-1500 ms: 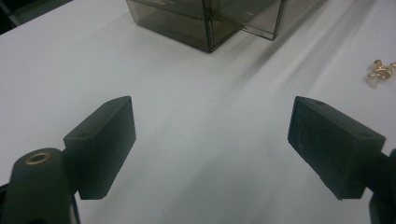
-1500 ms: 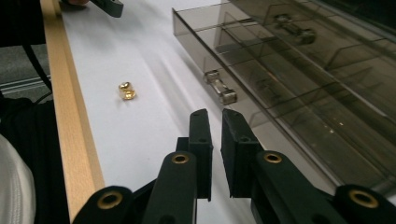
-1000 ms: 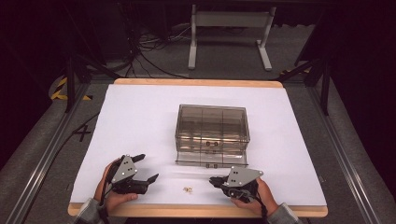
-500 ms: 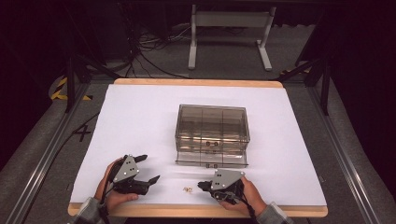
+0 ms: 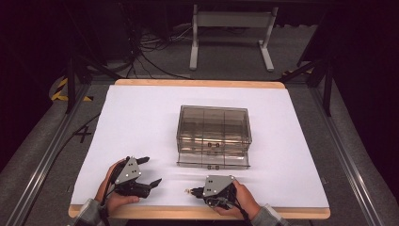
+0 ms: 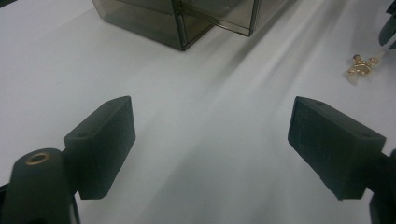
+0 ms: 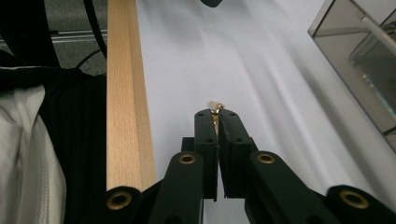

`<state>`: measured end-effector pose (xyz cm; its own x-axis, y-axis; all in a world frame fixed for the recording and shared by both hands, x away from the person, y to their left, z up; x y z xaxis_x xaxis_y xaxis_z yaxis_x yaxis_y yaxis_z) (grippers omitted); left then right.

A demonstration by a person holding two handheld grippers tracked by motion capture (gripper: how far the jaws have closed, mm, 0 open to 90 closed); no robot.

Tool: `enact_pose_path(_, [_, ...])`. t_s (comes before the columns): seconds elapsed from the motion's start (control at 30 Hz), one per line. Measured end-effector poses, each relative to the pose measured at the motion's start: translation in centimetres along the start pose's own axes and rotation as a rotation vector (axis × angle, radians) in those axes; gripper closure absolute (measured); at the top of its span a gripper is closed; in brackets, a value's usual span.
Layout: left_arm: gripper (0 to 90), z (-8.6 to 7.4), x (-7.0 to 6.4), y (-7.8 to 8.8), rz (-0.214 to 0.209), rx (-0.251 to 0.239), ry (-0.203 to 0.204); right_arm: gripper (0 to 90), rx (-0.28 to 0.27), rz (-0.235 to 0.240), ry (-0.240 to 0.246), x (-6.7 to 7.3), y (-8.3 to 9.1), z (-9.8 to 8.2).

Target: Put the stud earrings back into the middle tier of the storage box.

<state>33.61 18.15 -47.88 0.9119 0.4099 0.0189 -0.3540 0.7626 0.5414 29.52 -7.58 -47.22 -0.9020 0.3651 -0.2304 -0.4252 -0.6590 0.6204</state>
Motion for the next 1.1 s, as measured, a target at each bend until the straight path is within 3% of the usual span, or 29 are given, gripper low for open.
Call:
enact_pose_path(0.5, [13.4,0.0,0.0,-0.1,-0.01,0.004,0.006,84.7,0.018,-0.002,-0.019,-0.1,-1.5,0.2])
enact_pose_path(1.1, [13.5,0.0,0.0,-0.1,-0.006,0.011,0.004,85.6,-0.006,-0.006,-0.048,-0.5,-0.7,-0.1])
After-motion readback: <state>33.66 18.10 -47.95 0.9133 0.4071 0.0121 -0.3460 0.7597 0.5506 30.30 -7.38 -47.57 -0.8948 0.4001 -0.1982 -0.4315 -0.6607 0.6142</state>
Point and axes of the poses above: each handheld gripper's, and its own axes: y roughly backward along the jaws, z roughly out of its top, x roughly to its left, the point moved 4 cm from there along -y, roughly forward along the jaws, and after that the axes turned 10 degrees about -z, right-handed, at the moved point
